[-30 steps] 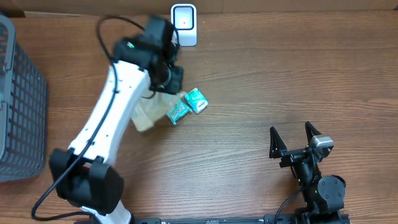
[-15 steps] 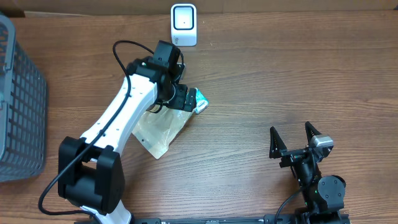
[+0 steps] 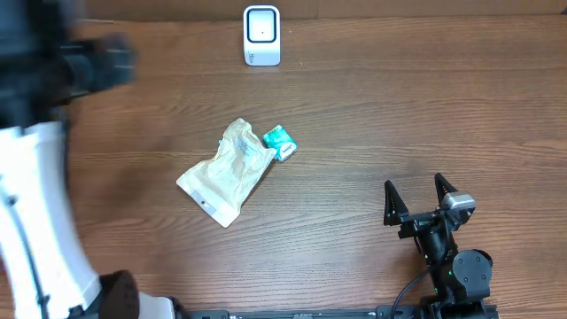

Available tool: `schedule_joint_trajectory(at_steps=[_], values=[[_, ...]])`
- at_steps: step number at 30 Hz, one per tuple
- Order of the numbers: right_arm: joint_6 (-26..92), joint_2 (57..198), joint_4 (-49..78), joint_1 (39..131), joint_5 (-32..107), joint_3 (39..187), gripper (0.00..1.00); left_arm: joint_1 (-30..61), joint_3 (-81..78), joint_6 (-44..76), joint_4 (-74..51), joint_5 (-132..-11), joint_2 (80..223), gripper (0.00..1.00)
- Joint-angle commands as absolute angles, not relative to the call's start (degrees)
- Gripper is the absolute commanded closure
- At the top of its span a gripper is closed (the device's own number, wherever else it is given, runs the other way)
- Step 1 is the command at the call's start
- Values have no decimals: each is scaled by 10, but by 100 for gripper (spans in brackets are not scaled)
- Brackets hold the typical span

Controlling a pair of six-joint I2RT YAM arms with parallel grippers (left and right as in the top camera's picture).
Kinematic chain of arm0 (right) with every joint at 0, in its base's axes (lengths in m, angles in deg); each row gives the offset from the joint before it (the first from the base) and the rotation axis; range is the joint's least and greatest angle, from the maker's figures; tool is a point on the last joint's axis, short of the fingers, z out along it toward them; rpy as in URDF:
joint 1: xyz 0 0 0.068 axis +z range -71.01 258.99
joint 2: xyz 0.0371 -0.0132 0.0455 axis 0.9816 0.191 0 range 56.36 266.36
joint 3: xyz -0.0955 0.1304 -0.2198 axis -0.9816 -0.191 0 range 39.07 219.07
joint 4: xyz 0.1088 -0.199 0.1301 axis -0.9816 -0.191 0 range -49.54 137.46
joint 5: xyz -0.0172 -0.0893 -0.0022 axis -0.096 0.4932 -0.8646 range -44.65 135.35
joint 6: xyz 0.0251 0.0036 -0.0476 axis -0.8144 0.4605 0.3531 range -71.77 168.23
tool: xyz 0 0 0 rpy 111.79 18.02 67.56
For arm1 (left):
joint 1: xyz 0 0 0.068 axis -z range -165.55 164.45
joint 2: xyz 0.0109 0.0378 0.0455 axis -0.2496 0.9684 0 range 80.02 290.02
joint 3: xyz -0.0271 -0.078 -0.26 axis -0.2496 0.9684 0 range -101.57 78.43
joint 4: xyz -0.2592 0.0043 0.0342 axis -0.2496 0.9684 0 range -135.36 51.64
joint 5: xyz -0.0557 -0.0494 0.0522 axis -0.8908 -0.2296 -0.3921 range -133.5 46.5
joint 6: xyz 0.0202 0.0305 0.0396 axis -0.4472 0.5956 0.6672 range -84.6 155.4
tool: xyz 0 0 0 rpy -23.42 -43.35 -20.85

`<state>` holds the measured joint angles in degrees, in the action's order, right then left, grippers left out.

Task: Scan the item barcode
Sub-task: 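Reach into the basket and grasp the green-lidded jar with the left gripper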

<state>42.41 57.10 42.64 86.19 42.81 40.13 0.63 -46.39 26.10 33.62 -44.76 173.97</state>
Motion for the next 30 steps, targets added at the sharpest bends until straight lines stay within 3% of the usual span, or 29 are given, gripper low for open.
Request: schedule_joint_trajectory(at_steps=[1, 4, 9, 17, 30], values=[[423, 565, 428, 860, 432, 395, 0, -110, -468, 213, 342, -434, 1748, 0], [423, 565, 428, 860, 432, 395, 0, -205, -459, 180, 313, -451, 1771, 0], [423, 565, 428, 860, 432, 395, 0, -272, -455, 183, 274, -456, 1832, 0], [423, 565, 428, 860, 432, 395, 0, -293, -455, 275, 234, -368, 1954, 0], [423, 565, 428, 860, 432, 395, 0, -304, -455, 397, 91, -371, 2107, 0]])
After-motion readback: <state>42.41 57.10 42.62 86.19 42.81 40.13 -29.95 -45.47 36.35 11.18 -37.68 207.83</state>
